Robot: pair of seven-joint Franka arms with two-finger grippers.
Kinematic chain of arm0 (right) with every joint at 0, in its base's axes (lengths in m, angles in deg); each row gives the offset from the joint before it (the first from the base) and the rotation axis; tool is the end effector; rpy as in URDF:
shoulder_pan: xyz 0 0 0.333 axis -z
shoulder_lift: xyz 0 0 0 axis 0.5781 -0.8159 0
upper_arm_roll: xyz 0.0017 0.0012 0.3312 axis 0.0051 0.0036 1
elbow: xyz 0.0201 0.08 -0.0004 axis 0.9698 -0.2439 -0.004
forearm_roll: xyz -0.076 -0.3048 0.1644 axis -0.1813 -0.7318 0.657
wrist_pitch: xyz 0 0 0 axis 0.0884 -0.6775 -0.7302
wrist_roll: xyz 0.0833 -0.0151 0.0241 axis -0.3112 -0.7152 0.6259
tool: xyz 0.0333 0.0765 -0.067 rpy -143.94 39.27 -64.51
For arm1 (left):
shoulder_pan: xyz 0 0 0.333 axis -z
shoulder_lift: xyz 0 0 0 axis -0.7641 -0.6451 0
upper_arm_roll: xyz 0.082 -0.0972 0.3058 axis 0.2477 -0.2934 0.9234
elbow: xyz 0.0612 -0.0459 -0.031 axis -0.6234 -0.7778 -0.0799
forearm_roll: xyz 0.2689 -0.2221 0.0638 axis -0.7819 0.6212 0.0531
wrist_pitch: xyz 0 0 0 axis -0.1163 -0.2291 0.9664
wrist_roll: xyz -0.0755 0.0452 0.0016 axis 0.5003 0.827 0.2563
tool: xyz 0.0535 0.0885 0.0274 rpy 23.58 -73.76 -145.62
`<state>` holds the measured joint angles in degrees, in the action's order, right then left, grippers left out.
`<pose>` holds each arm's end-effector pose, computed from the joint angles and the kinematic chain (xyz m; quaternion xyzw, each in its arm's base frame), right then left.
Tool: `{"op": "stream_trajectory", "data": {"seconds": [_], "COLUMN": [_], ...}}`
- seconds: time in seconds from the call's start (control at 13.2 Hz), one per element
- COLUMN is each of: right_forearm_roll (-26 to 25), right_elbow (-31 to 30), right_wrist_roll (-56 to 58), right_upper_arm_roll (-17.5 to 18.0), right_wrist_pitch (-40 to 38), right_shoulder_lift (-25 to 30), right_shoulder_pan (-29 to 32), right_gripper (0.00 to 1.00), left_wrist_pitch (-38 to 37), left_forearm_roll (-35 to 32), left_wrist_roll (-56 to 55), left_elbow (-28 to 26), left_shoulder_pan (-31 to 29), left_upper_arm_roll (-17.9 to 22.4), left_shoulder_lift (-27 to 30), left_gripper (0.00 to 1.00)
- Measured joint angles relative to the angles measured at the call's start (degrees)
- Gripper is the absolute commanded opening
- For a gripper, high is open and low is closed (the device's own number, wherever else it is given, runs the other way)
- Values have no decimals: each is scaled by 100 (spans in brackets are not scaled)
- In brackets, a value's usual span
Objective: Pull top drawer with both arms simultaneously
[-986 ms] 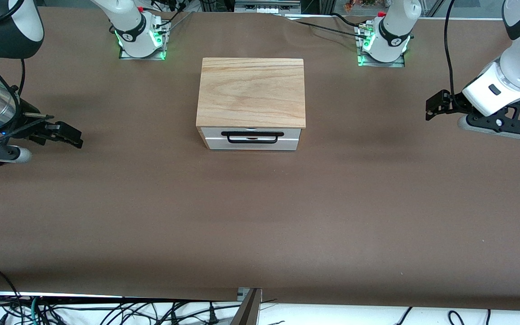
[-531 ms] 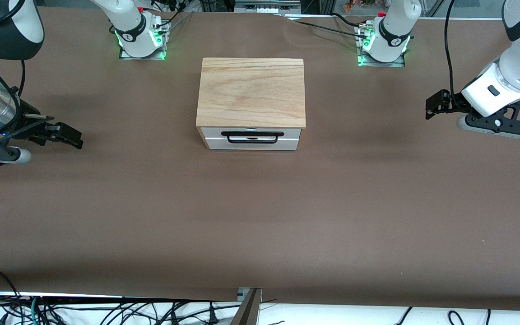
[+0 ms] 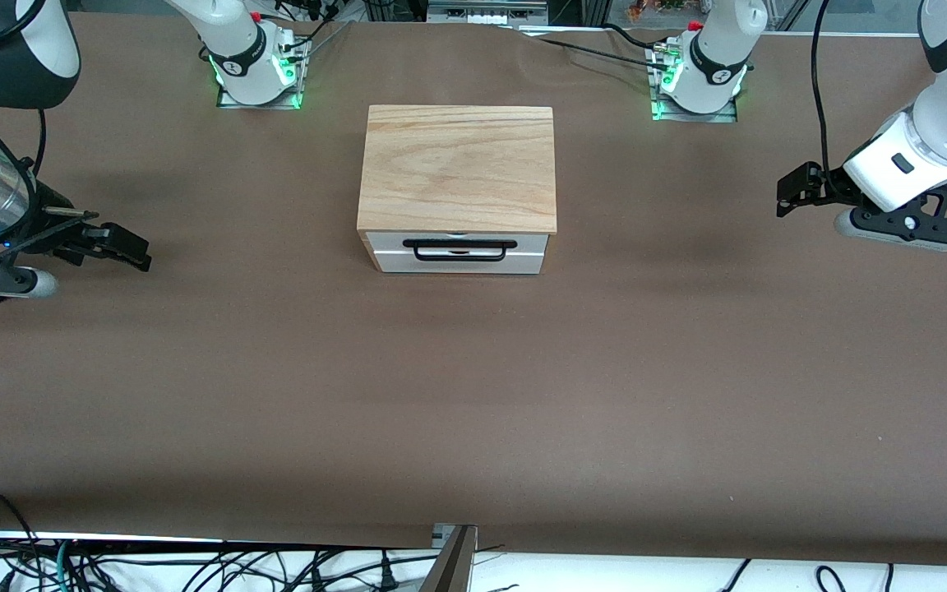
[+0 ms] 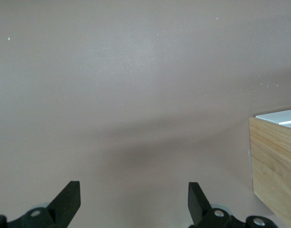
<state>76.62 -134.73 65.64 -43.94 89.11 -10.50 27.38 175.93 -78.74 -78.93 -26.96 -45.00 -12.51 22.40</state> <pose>0.5818 0.0521 0.5801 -0.9991 0.0410 -0.0032 0.0064 0.5138 -0.0502 0.5840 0.9965 -0.0742 -0.0377 0.0104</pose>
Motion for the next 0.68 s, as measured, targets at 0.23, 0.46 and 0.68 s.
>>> {"op": "stream_trajectory", "data": {"seconds": [0.23, 0.46, 0.68], "right_forearm_roll": [0, 0, 0], "right_elbow": [0, 0, 0], "right_wrist_roll": [0, 0, 0], "right_upper_arm_roll": [0, 0, 3], "right_wrist_pitch": [0, 0, 0], "right_shoulder_lift": [0, 0, 0], "right_shoulder_pan": [0, 0, 0], "right_gripper": [100, 100, 100], "left_wrist_pitch": [-8, -61, -73], "left_forearm_roll": [0, 0, 0], "left_wrist_roll": [0, 0, 1], "left_elbow": [53, 66, 67], "left_shoulder_pan": [0, 0, 0], "left_upper_arm_roll": [0, 0, 0], "left_shoulder_lift": [-26, -35, -38], "left_gripper": [100, 100, 100]}}
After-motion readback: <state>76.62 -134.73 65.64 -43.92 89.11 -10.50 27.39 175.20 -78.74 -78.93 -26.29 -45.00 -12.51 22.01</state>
